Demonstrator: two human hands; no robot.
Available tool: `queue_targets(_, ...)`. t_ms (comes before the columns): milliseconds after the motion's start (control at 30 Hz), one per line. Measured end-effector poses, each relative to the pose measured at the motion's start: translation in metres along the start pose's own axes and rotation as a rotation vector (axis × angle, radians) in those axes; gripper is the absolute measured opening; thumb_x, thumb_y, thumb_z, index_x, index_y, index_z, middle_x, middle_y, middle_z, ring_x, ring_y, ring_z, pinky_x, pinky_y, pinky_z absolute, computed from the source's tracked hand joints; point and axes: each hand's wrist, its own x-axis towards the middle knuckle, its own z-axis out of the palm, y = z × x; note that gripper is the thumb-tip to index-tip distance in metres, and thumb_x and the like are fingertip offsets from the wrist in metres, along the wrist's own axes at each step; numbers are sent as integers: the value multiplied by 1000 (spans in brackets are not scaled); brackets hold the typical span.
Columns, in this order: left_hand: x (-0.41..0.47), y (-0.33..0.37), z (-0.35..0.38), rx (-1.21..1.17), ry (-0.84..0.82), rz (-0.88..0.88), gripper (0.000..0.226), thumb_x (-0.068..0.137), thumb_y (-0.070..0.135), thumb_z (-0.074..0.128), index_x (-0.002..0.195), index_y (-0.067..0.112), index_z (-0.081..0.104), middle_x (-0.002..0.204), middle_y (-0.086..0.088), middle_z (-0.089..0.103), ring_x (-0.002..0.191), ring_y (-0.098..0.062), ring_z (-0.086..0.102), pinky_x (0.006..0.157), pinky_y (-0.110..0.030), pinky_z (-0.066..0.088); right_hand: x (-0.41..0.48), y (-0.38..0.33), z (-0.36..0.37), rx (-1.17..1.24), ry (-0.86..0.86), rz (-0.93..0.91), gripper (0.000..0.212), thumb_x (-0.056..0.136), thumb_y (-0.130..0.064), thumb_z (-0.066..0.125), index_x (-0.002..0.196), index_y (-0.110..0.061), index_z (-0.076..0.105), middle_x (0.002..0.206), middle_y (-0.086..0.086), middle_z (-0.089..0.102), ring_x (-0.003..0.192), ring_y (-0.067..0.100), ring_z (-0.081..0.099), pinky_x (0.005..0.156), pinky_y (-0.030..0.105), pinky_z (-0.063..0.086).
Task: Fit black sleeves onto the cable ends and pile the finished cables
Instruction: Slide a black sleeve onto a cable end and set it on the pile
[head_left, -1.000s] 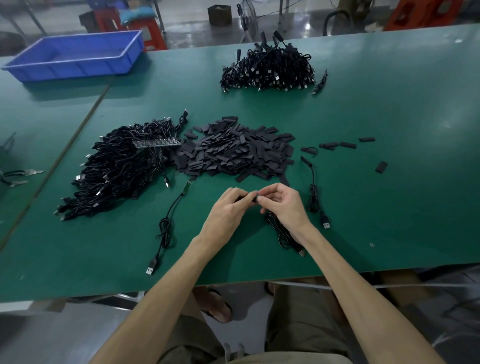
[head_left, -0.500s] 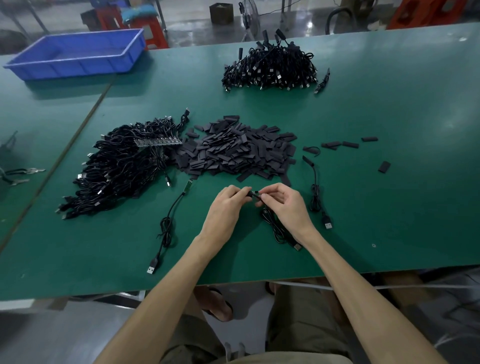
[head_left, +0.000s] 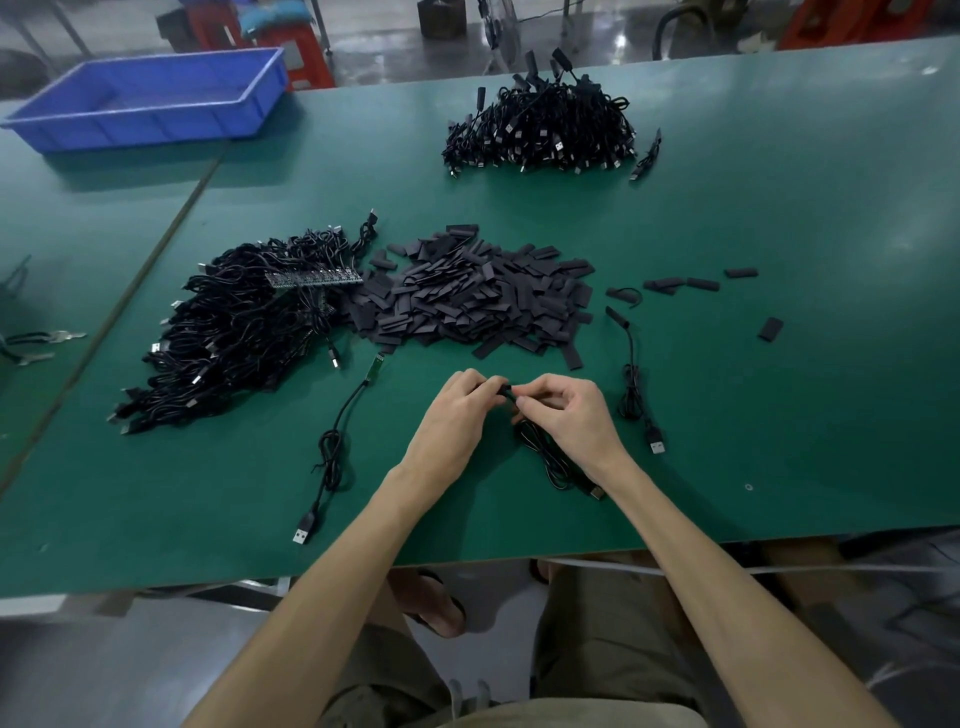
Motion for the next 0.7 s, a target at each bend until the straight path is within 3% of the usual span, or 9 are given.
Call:
queue_targets(167, -1, -2, 1, -37, -12, -3, 23, 98, 7, 63, 119, 3, 68, 93, -8, 60, 90, -23, 55, 80, -20, 38, -3, 0, -2, -6, -23, -15, 13, 91, -1, 73, 100, -8, 80, 87, 2, 80, 80, 20, 79, 83, 30, 62)
queue_targets(267, 2, -3, 0, -140, -32, -71, 22, 97, 6, 64, 117, 4, 71, 97, -8, 64, 92, -21, 57, 82, -23, 43, -3, -1, -2, -11, -35, -26, 13, 91, -2, 74, 101, -8, 80, 86, 2, 80, 80, 20, 79, 82, 28, 62)
queue_targets(367, 5, -5, -6, -368, -17, -230, 19, 91, 6, 70, 108, 11, 77, 93, 9, 70, 88, -6, 64, 84, -19, 50, -4, -1, -1, -26, -33, -45, 13, 92, -2, 74, 102, -7, 80, 85, 2, 80, 81, 19, 78, 83, 28, 62)
queue_targets(467, 6, -6, -11, -509, -17, -303, 15, 87, 14, 77, 99, 22, 78, 82, 23, 72, 73, 1, 65, 74, -13, 49, -5, -2, -1, -45, 12, -75, 14, 92, -2, 73, 101, -10, 80, 83, 1, 79, 78, 17, 77, 78, 26, 60)
queue_targets(600, 7, -4, -14, -537, -63, -294, 11, 98, 24, 66, 101, 25, 77, 84, 15, 75, 67, -13, 64, 68, -20, 51, -7, -4, -1, -62, 67, -97, 17, 93, -1, 72, 100, -14, 81, 83, -1, 78, 78, 15, 75, 76, 29, 60)
queue_targets(700, 9, -4, -13, -498, -114, -273, 23, 105, 27, 55, 104, 18, 76, 87, 10, 75, 68, -10, 62, 68, -24, 50, -7, -6, -1, -60, 94, -122, 17, 92, 1, 71, 100, -11, 81, 88, -3, 77, 82, 12, 74, 78, 25, 57)
